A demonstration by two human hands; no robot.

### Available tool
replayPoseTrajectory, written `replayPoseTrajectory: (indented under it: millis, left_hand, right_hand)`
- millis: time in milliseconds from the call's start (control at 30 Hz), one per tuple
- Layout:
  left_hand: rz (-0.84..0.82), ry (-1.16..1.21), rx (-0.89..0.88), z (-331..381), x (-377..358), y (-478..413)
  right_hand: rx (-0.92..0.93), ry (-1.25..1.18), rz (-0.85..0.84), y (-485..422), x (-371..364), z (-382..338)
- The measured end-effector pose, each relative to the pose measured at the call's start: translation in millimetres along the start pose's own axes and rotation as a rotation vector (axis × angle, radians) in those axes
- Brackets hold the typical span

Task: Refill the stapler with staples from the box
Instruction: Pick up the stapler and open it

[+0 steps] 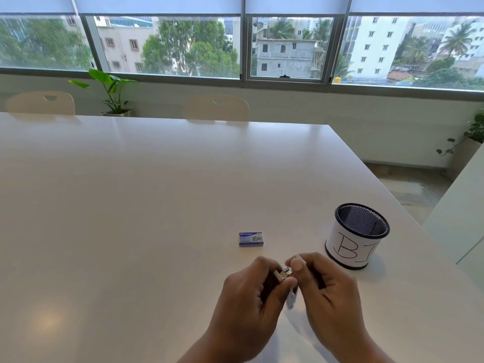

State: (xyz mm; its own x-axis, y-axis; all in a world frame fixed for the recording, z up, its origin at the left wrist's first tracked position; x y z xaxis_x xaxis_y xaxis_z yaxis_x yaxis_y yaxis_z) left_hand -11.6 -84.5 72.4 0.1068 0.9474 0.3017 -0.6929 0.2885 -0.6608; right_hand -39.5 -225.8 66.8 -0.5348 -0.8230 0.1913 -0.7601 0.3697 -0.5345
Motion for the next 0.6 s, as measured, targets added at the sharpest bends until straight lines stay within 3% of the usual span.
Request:
replayPoseTrajectory:
  millis: [167, 400, 600]
  left_hand:
    - [0.001, -0.044, -0.041, 5.1, 0.2, -0.7]
    - [0.021, -0.134, -0.095, 10.2, -5.1, 2.8]
    - [0.0, -0.192, -0.097, 15.7, -5.8, 2.8]
  right_hand:
    - [-0.039, -0.027, -0.037, 3.8, -7.0, 3.9]
    - [-0.25, -0.243, -0.048, 8.1, -10.9, 22.8]
    - [-0.281, -0.161, 0.037, 13.6, -10.9, 26.4]
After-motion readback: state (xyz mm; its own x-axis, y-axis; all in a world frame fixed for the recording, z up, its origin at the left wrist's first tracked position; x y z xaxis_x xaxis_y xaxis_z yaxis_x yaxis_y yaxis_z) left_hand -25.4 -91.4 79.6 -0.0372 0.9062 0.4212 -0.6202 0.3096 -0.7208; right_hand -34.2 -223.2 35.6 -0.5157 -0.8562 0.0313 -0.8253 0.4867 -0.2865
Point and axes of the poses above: each hand's wrist, its own y-axis away from the middle knuckle, its own x-axis out of the back of the hand, z = x × y, the point moved 6 cm from there along -y, towards the middle knuckle, and after that the axes turned 4 degrees about z, right-handed, at the moved point
